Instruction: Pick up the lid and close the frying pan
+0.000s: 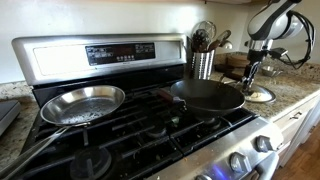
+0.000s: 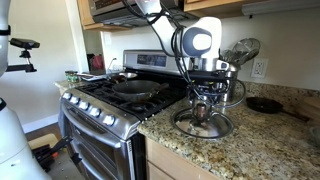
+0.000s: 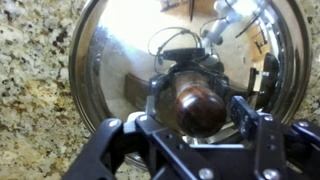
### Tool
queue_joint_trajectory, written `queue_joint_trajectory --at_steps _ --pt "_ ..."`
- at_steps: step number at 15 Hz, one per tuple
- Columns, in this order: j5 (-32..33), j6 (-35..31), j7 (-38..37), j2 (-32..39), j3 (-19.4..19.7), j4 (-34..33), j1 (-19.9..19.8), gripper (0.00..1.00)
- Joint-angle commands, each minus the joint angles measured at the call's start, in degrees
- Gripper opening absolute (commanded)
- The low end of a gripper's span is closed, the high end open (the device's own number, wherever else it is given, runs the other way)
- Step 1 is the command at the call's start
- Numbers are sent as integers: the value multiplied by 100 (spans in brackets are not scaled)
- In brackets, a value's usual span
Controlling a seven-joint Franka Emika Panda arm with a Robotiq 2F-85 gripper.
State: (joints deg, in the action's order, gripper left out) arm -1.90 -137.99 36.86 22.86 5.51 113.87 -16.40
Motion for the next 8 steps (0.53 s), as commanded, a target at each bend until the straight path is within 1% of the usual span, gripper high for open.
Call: queue_joint_trajectory --at_steps 1,3,5,8 --pt "43 110 -192 -62 -9 46 -10 50" --pt "34 143 -210 -57 -13 38 -14 33" --pt "10 158 -202 -66 -30 43 -25 21" --pt "35 140 -229 -109 -28 72 -4 20"
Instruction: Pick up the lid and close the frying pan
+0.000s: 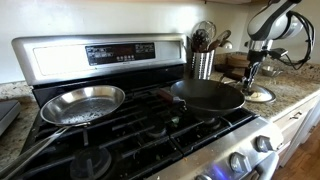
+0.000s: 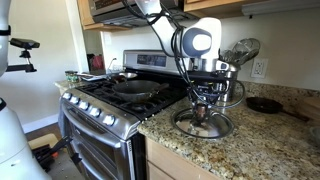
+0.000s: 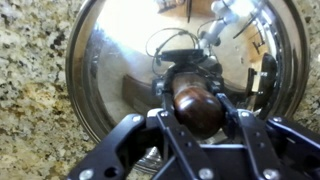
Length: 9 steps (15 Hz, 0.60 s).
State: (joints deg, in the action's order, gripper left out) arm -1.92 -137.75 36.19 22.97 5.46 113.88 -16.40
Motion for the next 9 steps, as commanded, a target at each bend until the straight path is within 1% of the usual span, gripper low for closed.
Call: queue_joint_trajectory --at_steps 1,5,9 --pt "79 96 -201 -150 -5 95 19 20" --pt "18 -91 -198 -623 -53 392 23 20" --pt "44 -191 -186 -1327 -25 745 70 20"
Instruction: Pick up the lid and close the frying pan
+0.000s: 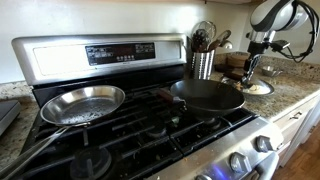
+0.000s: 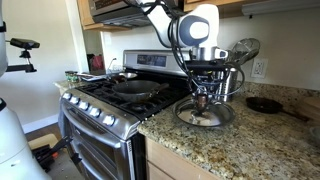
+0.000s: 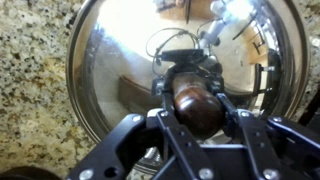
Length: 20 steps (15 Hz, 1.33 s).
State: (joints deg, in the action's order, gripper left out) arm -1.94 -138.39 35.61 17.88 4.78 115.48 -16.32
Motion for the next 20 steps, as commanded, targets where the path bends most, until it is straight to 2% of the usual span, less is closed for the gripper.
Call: queue_joint_trajectory --at_steps 1,5,10,14,20 --pt "68 -121 -107 -1036 63 688 81 20" --pt "59 -207 -70 -1831 139 1012 182 20" --pt "66 -286 -87 -2500 211 1155 392 20" --pt "133 -201 -318 -2668 127 1096 688 20" --pt "29 -64 -722 -2513 -139 1004 1271 20"
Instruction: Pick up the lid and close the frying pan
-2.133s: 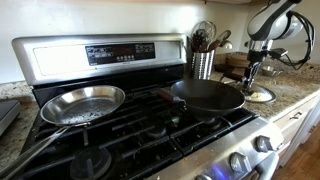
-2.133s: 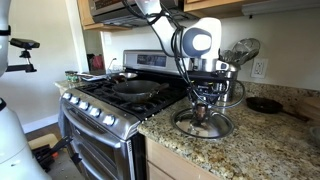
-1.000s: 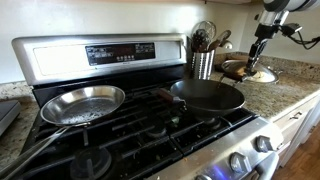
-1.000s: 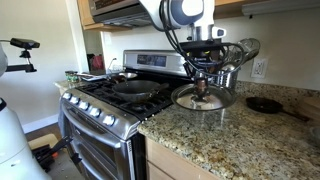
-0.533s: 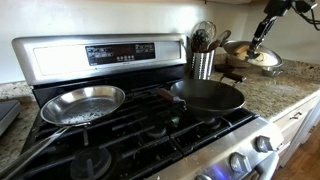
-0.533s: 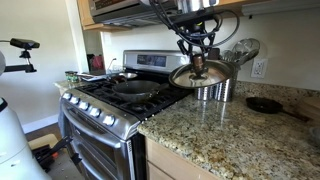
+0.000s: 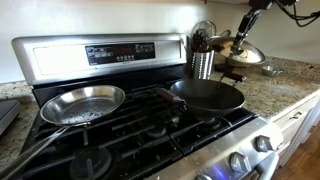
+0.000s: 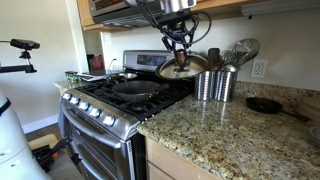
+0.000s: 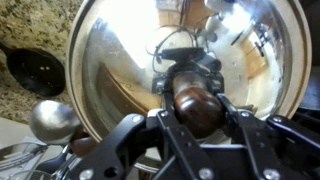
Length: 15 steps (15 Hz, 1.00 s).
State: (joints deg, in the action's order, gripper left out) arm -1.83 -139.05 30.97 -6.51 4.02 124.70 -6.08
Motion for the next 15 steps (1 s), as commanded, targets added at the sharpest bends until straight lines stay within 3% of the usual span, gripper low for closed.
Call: queue_joint_trajectory --at_steps 1,15 --pt "42 3 -345 -36 -139 89 342 20" --pt "-321 118 -212 233 -879 396 1121 20"
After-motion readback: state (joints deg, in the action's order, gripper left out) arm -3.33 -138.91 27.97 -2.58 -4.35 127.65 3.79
